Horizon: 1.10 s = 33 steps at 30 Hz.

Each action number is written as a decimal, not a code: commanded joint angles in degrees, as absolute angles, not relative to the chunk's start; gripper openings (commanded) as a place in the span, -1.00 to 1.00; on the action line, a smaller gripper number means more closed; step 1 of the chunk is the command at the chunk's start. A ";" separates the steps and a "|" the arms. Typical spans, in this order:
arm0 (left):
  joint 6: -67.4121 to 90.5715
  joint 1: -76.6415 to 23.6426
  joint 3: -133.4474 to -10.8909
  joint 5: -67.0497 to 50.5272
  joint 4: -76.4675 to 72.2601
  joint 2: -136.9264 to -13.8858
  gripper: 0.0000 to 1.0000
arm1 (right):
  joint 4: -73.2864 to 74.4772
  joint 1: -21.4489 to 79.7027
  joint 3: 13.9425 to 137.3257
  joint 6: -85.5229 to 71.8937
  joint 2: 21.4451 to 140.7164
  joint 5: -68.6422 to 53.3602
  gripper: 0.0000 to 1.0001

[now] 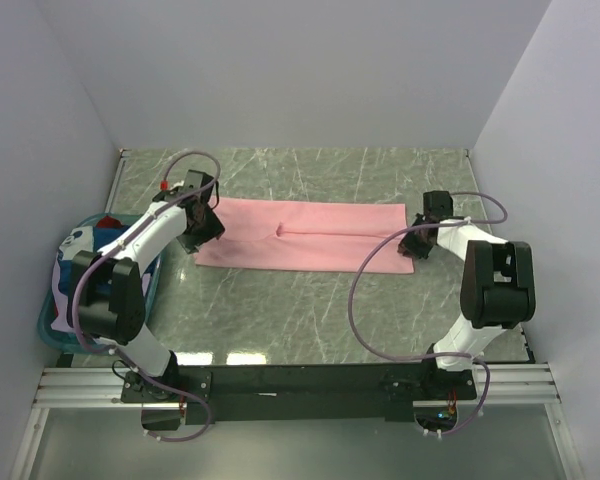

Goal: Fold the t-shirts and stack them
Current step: Fold the tshirt

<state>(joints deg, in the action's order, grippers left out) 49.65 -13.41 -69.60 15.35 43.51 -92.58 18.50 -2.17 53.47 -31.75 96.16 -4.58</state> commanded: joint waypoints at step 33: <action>50.72 -25.05 -94.39 18.72 46.84 -119.17 0.14 | 31.80 16.07 58.09 -21.89 96.68 6.33 0.09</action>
